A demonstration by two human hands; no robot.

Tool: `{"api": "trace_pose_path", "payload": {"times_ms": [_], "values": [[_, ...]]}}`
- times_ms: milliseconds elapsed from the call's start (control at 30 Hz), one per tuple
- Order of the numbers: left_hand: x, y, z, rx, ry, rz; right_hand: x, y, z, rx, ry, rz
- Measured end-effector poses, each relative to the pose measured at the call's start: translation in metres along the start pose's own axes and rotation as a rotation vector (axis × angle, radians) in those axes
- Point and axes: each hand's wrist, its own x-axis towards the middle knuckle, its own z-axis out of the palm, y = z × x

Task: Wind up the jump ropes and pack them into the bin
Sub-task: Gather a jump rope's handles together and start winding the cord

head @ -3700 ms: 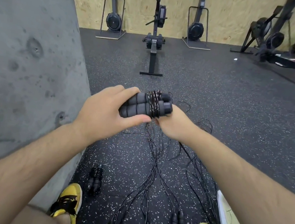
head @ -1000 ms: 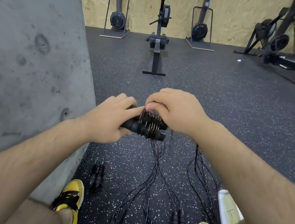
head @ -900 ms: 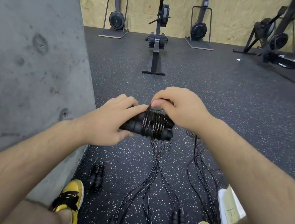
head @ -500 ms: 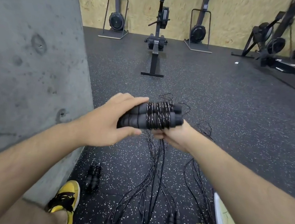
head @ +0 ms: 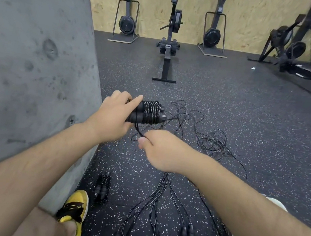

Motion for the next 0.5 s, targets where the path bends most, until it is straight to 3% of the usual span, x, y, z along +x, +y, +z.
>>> {"api": "trace_pose_path", "payload": {"times_ms": [200,333,500], "values": [[-0.003,0.001,0.001,-0.023,-0.031,0.088,-0.011,0.006,-0.038,-0.511,0.352,-0.149],[-0.008,0.016,-0.005,-0.147,-0.077,0.184,-0.001,0.026,-0.059,-0.519,0.473,-0.235],[-0.013,0.035,-0.015,-0.276,-0.112,0.288,0.014,0.055,-0.071,-0.386,0.444,-0.266]]}}
